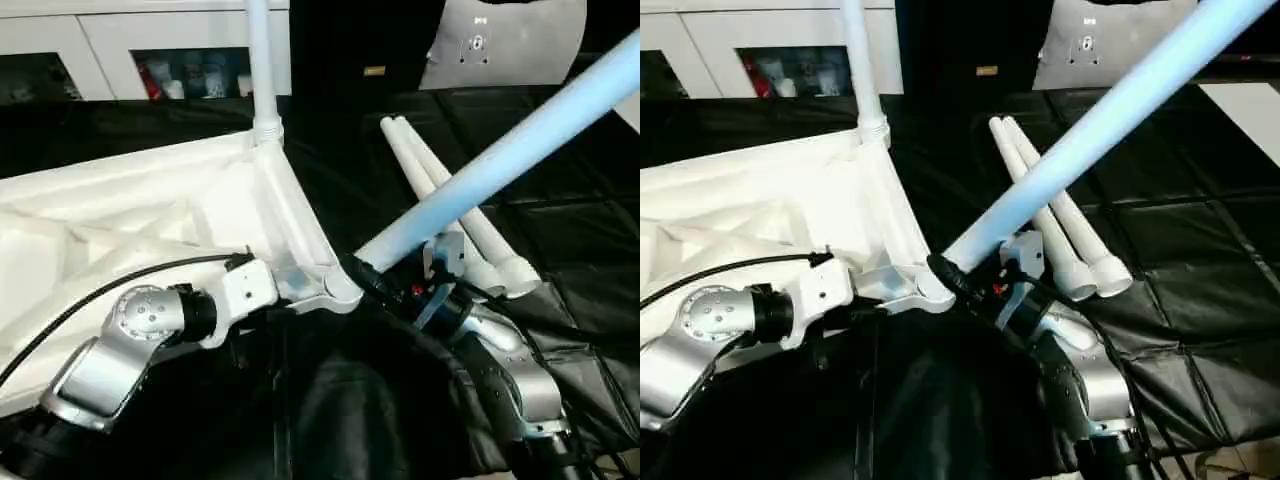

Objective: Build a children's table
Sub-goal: Insert table leg to table base

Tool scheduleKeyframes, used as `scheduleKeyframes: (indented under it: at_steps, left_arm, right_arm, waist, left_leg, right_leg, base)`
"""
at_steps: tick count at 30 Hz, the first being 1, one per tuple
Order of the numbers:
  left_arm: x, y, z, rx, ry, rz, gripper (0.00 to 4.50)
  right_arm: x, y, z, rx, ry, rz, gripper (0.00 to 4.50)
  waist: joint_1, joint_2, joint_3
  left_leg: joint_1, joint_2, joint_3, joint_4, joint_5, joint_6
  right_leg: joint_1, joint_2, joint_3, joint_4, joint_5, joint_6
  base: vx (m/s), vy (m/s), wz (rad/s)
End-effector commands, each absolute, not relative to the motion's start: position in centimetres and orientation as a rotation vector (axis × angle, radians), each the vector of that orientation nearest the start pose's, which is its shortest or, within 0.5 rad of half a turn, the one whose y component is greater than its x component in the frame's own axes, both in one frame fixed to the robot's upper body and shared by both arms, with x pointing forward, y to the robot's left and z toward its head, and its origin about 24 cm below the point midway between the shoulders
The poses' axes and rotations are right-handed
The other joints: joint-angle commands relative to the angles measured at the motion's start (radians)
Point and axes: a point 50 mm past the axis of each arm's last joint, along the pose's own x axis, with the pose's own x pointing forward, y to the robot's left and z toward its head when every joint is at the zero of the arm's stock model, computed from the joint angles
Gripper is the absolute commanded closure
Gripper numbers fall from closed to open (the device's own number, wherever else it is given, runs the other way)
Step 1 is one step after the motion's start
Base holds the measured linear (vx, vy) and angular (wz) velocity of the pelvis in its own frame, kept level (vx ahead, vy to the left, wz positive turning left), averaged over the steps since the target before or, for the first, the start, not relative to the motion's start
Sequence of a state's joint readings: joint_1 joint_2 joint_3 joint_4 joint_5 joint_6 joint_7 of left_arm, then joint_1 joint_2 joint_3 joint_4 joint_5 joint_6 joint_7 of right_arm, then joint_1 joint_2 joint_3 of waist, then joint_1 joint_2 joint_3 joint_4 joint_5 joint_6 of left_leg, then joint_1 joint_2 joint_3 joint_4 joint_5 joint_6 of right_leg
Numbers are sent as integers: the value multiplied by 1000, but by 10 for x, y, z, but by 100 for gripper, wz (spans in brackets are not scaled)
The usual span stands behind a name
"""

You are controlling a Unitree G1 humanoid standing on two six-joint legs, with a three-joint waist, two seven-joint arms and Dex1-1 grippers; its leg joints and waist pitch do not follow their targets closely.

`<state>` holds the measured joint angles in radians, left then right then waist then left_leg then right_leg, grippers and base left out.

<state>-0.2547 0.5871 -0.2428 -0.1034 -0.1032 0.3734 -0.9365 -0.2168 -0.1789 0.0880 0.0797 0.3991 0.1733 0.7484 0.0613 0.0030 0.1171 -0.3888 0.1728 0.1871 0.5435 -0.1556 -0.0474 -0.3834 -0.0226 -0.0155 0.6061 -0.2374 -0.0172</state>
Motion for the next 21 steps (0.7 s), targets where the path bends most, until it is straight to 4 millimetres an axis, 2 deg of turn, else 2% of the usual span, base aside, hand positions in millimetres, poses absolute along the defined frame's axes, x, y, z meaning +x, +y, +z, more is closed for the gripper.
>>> scheduleKeyframes:
  at_steps: [1, 2, 3, 4, 5, 6, 8, 9, 10, 12, 14, 16, 17, 18, 19, 20, 21]
  left_arm:
    - [278, 173, 124, 426, 178, -1009, 394]
    - [278, 172, 128, 406, 162, -1022, 388]
    - [278, 171, 134, 379, 141, -1041, 374]
    - [278, 170, 138, 366, 129, -1049, 358]
    - [278, 170, 138, 366, 129, -1049, 350]
    - [281, 168, 146, 335, 94, -1039, 349]
    - [287, 167, 153, 322, 65, -996, 349]
    - [290, 167, 156, 322, 58, -976, 317]
    - [295, 166, 159, 325, 51, -937, 308]
    - [308, 162, 168, 337, 25, -841, 306]
    - [316, 158, 174, 326, 5, -801, 275]
    - [320, 155, 178, 316, -7, -780, 263]
    - [324, 133, 183, 303, -29, -803, 257]
    - [325, 125, 185, 300, -36, -815, 245]
    - [326, 116, 186, 299, -45, -829, 230]
    - [326, 116, 186, 299, -45, -829, 221]
    - [318, 90, 188, 283, -71, -936, 214]
  right_arm:
    - [273, -123, 62, 186, 92, 889, 261]
    - [275, -122, 64, 173, 95, 893, 261]
    - [276, -120, 67, 149, 106, 897, 261]
    - [277, -119, 68, 129, 114, 901, 261]
    - [277, -119, 68, 129, 114, 901, 261]
    - [278, -117, 71, 95, 128, 909, 261]
    - [279, -115, 73, 75, 133, 917, 261]
    - [279, -114, 74, 69, 133, 920, 261]
    - [279, -113, 76, 63, 130, 926, 261]
    - [280, -110, 80, 49, 125, 941, 261]
    - [281, -108, 83, 30, 124, 951, 261]
    - [281, -107, 85, 16, 124, 956, 261]
    - [286, -103, 91, -13, 113, 957, 261]
    - [288, -101, 93, -19, 110, 956, 261]
    - [289, -100, 96, -24, 107, 955, 261]
    - [289, -100, 96, -24, 107, 955, 261]
    - [292, -98, 100, -37, 109, 952, 261]
  waist:
    - [5, 14, -81]
    - [6, 11, -81]
    - [10, 15, -78]
    - [9, 11, -75]
    - [11, 11, -72]
    - [13, 11, -67]
    - [12, 9, -69]
    - [15, 12, -74]
    - [15, 12, -73]
    - [17, 4, -79]
    - [23, 3, -83]
    - [27, 1, -86]
    - [23, -5, -88]
    - [28, -2, -94]
    - [25, -5, -92]
    - [29, -3, -92]
    - [27, -4, -92]
  left_leg:
    - [25, 58, -29, -36, -44, 58]
    - [20, 56, -28, -32, -28, 65]
    - [23, 56, -27, -30, -56, 66]
    - [24, 56, -26, -32, -77, 62]
    - [24, 58, -27, -33, -108, 56]
    - [26, 60, -26, -36, -136, 44]
    - [27, 60, -27, -37, -153, 32]
    - [31, 61, -27, -35, -149, 22]
    - [28, 61, -27, -35, -143, 21]
    - [26, 57, -26, -30, -122, 27]
    - [27, 57, -26, -25, -103, 31]
    - [21, 55, -27, -21, -66, 43]
    - [14, 53, -27, -19, -46, 51]
    - [19, 53, -27, -12, -31, 58]
    - [14, 53, -27, -14, -22, 65]
    - [16, 54, -27, -12, -23, 66]
    - [14, 54, -26, -12, -43, 68]
  right_leg:
    - [46, -97, 45, -39, 200, -229]
    - [44, -96, 43, -34, 243, -240]
    - [39, -95, 41, -38, 223, -245]
    - [38, -95, 40, -41, 190, -247]
    - [39, -100, 41, -45, 126, -246]
    - [37, -101, 42, -50, 51, -238]
    - [38, -104, 43, -52, -3, -231]
    - [36, -105, 45, -51, -25, -221]
    - [37, -104, 45, -51, -18, -217]
    - [40, -102, 46, -48, 18, -207]
    - [42, -104, 46, -45, 47, -206]
    - [45, -105, 45, -38, 97, -211]
    - [50, -103, 44, -34, 129, -214]
    - [49, -104, 44, -30, 157, -220]
    - [51, -104, 45, -30, 168, -223]
    - [48, -106, 44, -30, 166, -226]
    - [48, -106, 44, -33, 143, -227]
  base:
    - [0, 0, 0]
    - [0, 0, 0]
    - [0, 0, 0]
    - [0, 0, 0]
    - [0, 0, 0]
    - [0, 0, 0]
    - [0, 0, 0]
    - [0, 0, 0]
    - [0, 0, 0]
    - [0, 0, 0]
    - [0, 0, 0]
    - [0, 0, 0]
    - [0, 0, 0]
    - [0, 0, 0]
    - [0, 0, 0]
    - [0, 0, 0]
    - [0, 0, 0]
